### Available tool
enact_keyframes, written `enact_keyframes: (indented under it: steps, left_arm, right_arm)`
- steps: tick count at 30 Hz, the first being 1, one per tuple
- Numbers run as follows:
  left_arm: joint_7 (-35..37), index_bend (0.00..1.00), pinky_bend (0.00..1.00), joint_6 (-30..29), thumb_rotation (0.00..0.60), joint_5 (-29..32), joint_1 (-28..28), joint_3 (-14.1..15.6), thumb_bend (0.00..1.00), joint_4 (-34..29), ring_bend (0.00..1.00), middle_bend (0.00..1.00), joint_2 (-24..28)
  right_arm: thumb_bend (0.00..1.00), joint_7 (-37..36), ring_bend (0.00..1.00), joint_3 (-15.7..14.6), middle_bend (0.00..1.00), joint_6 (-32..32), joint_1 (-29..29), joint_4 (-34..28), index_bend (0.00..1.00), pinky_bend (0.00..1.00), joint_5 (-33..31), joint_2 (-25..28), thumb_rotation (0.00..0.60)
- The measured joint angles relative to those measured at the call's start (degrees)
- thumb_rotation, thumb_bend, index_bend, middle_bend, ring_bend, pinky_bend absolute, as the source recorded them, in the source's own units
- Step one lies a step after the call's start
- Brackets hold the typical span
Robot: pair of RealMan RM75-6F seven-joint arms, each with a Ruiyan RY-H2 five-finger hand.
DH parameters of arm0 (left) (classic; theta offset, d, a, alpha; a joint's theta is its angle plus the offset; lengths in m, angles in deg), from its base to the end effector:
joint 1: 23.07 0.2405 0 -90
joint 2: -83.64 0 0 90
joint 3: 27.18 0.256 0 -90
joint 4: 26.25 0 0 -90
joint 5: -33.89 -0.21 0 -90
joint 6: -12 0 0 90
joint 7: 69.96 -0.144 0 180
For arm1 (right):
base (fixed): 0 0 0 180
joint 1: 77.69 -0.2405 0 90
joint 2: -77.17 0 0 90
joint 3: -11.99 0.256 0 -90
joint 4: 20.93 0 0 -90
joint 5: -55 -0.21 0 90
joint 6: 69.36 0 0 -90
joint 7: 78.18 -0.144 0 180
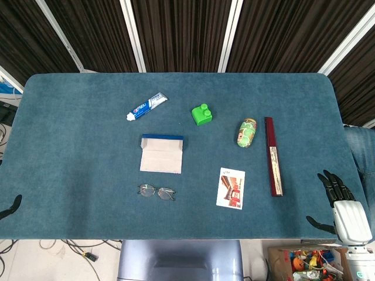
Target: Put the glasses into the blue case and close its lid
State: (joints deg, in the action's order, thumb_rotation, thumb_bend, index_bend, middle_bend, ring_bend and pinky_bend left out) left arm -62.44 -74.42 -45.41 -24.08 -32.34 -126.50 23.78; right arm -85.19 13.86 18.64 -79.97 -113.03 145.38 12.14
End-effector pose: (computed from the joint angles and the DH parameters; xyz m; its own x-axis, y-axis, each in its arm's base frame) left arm -0.3113 0.1660 0.1839 0.2037 -0.0525 0.9776 0.9699 0.1471 -0.1942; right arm -0.3065 -0.1632 0.1544 0.2734 0.0077 0.9619 -0.9608 -0.0457 0.2735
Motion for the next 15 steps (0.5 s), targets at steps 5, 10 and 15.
enact_keyframes:
  steps: [5, 10, 15]
  left_arm:
    - [-0.36, 0.04, 0.00, 0.04, 0.600, 0.06, -0.05, 0.00, 0.31, -0.04, 0.00, 0.00, -0.19]
    - [-0.24, 0.04, 0.00, -0.15, 0.600, -0.19, 0.08, 0.11, 0.31, -0.03, 0.00, 0.00, -0.12]
    - [0.26, 0.04, 0.00, -0.82, 0.600, -0.91, 0.35, 0.25, 0.30, -0.07, 0.00, 0.00, 0.00]
  right_arm:
    - [0.12, 0.12, 0.03, -0.09, 0.00, -0.21, -0.02, -0.27, 0.01, 0.18, -0.09, 0.16, 0.600]
    - [0.12, 0.02, 0.03, -0.22, 0.00, -0.78, -0.05, -0.69, 0.01, 0.18, -0.48, 0.45, 0.600]
    - [0.12, 0.16, 0.03, -0.32, 0.00, -0.83, -0.01, -0.90, 0.01, 0.18, -0.43, 0.68, 0.600]
